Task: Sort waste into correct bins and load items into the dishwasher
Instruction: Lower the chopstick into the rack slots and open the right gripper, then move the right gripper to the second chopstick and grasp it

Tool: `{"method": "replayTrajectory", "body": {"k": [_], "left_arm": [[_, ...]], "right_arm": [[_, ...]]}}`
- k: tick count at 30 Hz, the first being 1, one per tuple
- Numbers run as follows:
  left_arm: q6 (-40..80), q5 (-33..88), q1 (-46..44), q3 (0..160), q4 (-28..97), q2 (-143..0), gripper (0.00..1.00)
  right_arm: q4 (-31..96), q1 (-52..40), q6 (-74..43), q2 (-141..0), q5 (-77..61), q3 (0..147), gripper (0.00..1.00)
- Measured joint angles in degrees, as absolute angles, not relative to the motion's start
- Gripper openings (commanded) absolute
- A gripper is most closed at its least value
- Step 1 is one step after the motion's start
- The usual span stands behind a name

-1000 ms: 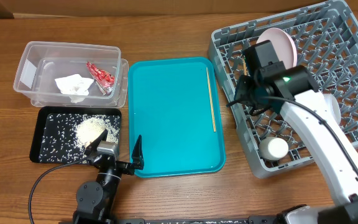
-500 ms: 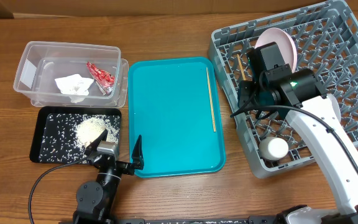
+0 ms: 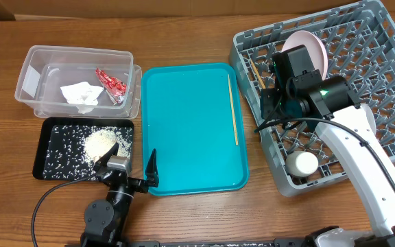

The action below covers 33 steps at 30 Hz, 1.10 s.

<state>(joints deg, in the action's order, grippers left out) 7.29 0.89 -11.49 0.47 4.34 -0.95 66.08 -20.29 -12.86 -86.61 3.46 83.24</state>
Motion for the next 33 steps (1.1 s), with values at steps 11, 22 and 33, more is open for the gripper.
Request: {"method": "replayTrajectory", "body": {"k": [11, 22, 33], "left_arm": [[7.29, 0.89, -11.49, 0.47, 4.34, -0.95, 1.0], [7.27, 0.91, -11.49, 0.47, 4.32, -0.95, 1.0], [7.29, 0.89, -11.49, 0.47, 4.34, -0.95, 1.0]], "right_arm": [[67.79, -20.29, -8.99, -86.61, 8.56, 83.24, 0.6], [66.17, -22.76, -12.16, -86.61, 1.43, 83.22, 0.04], [58.06, -26.94, -25.91, -89.41, 3.84, 70.59, 0.04]]}}
